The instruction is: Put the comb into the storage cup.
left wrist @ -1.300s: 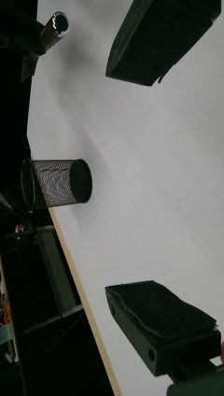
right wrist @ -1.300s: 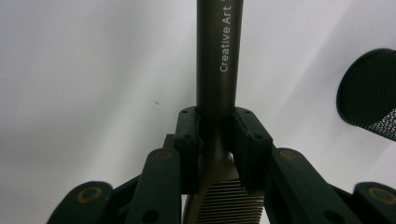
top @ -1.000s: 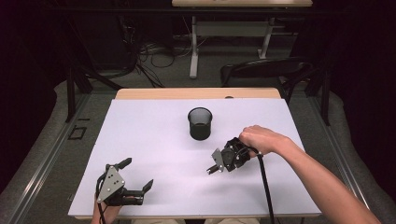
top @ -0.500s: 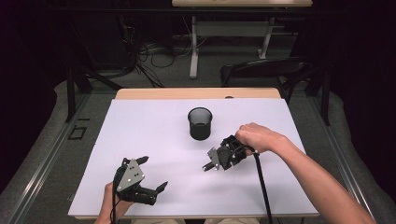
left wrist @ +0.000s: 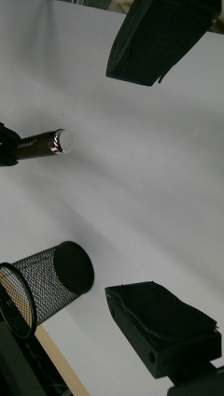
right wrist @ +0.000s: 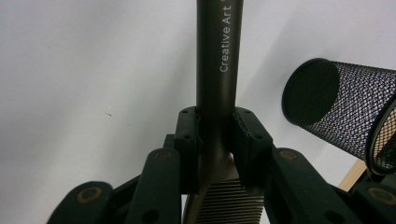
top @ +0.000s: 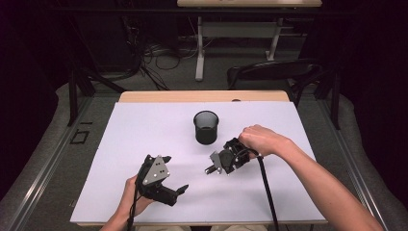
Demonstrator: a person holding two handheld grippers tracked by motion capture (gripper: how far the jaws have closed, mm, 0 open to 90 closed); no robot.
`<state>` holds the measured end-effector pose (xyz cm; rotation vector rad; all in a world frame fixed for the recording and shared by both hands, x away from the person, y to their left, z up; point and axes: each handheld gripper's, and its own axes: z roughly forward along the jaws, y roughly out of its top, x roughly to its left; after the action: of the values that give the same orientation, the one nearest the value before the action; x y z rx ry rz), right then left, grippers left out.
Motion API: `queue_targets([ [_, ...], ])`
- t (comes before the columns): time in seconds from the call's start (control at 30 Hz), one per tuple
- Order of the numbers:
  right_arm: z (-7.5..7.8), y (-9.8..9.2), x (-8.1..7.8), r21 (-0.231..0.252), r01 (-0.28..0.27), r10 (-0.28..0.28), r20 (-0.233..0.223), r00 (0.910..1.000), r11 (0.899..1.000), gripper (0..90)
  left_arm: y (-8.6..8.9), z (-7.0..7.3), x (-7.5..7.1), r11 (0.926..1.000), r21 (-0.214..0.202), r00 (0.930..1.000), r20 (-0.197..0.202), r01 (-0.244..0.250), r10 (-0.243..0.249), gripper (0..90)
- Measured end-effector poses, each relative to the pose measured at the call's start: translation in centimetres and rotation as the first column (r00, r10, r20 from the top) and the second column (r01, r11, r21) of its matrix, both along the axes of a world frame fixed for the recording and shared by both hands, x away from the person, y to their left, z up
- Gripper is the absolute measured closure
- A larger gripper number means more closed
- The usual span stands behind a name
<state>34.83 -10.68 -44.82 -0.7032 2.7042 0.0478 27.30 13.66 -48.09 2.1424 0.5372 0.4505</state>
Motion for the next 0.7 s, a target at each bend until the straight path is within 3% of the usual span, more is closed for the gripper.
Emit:
queue_targets([
  [0.4, 0.1, 0.6, 0.2, 0.009, -0.004, 0.004, 0.014, 0.9999, 1.0, 73.1, -2.4, 0.1, 1.3, 0.999, 0.023, 0.9992, -0.011, 0.039, -0.039, 0.0],
  [0.7, 0.2, 1.1, 0.2, 0.022, -0.015, 0.014, 0.016, 0.9998, 1.0, 73.2, -3.5, -0.2, 2.0, 0.998, 0.035, 0.9986, 0.002, 0.053, -0.053, 0.0],
])
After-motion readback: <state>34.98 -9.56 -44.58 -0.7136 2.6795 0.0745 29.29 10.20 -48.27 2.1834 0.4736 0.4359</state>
